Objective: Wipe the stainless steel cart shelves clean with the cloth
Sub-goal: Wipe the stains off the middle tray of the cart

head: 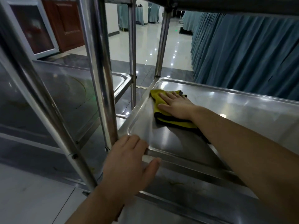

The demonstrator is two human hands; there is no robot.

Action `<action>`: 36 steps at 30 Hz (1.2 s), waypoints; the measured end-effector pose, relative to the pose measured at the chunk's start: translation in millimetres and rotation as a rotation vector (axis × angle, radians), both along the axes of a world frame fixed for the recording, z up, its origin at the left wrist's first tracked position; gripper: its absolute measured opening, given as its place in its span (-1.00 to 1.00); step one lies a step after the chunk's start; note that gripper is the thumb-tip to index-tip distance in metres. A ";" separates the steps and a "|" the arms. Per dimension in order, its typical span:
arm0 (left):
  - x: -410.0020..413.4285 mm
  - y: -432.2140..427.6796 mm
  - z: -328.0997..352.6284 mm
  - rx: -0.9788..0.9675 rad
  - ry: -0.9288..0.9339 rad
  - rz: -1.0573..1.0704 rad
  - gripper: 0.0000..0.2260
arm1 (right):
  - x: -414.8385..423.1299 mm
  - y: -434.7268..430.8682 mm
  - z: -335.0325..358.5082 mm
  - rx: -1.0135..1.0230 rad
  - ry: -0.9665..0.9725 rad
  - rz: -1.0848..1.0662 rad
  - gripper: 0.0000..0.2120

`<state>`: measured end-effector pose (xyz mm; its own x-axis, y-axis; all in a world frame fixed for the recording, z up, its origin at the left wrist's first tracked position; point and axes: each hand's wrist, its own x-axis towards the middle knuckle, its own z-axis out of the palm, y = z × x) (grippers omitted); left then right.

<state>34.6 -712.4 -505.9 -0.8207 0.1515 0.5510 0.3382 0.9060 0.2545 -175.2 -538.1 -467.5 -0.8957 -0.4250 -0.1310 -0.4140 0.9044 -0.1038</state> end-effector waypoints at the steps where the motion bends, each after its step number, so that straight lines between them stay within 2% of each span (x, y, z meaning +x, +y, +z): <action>1: -0.9 4.4 5.9 -0.028 -0.037 0.036 -0.70 | 3.8 11.9 -0.3 0.006 0.005 -0.017 -0.37; 4: -4.7 29.2 22.3 -0.091 -0.096 0.084 -0.63 | 16.2 50.4 0.2 0.001 0.000 -0.060 -0.37; 12: -7.7 149.4 39.0 -0.209 -0.106 -0.166 -0.51 | 44.6 178.7 -0.1 -0.015 -0.001 -0.235 -0.37; 25: 5.6 337.0 34.3 -0.216 -0.048 -0.425 -0.53 | 116.8 413.1 4.2 0.018 0.005 -0.596 -0.38; 31: 18.8 374.9 38.3 -0.294 -0.166 -0.481 -0.49 | 159.0 508.2 4.9 0.034 0.042 -0.779 -0.36; 36: 18.6 372.9 42.3 -0.317 -0.213 -0.518 -0.52 | 189.0 529.3 4.3 0.063 0.032 -0.892 -0.34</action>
<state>53.3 -339.5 -463.5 -0.6836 0.6865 0.2477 0.7240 0.6808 0.1112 13.9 -8.8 -463.3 -0.8933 0.4382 -0.0999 0.4439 0.8950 -0.0434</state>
